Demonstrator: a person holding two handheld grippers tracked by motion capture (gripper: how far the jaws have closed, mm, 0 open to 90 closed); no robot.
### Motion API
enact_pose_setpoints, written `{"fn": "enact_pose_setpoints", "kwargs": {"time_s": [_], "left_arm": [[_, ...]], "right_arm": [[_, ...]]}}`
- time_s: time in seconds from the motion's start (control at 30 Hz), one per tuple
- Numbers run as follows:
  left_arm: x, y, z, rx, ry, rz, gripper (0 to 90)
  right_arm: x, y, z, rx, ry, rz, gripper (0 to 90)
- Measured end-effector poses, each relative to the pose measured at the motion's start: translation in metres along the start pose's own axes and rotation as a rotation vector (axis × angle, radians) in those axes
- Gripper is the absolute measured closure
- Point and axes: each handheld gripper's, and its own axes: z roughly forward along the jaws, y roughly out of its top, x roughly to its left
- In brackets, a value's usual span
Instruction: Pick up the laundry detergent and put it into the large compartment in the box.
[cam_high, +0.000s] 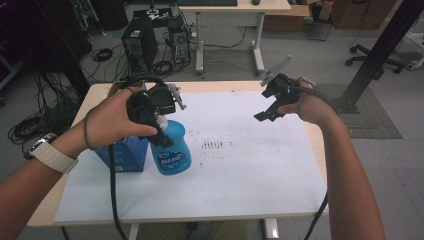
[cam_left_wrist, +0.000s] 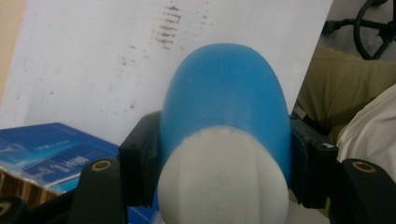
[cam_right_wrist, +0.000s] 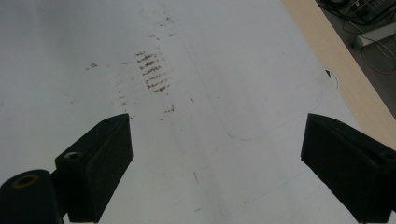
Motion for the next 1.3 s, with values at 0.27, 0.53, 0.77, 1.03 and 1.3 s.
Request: {"fn": "enact_pose_setpoints", "kwargs": {"time_s": [0.27, 0.53, 0.77, 1.03, 1.3], "left_arm": [[0.005, 0.001, -0.014, -0.011, 0.025, -0.094, 37.6], [0.009, 0.003, -0.030, -0.026, 0.057, -0.159, 37.7], [0.016, 0.002, -0.045, -0.041, 0.084, -0.229, 37.7], [0.023, 0.001, -0.056, -0.044, 0.107, -0.274, 37.8], [0.028, 0.000, -0.066, -0.039, 0.126, -0.322, 37.8]], "right_arm": [[0.000, 0.000, 0.000, -0.010, 0.002, -0.001, 9.4], [0.000, 0.000, -0.001, -0.013, 0.001, 0.000, 9.4], [0.000, 0.000, -0.001, -0.020, 0.002, -0.002, 9.4], [0.000, 0.000, -0.001, -0.024, 0.003, 0.001, 9.4], [-0.001, 0.000, 0.000, -0.023, 0.005, 0.002, 9.4]]}}
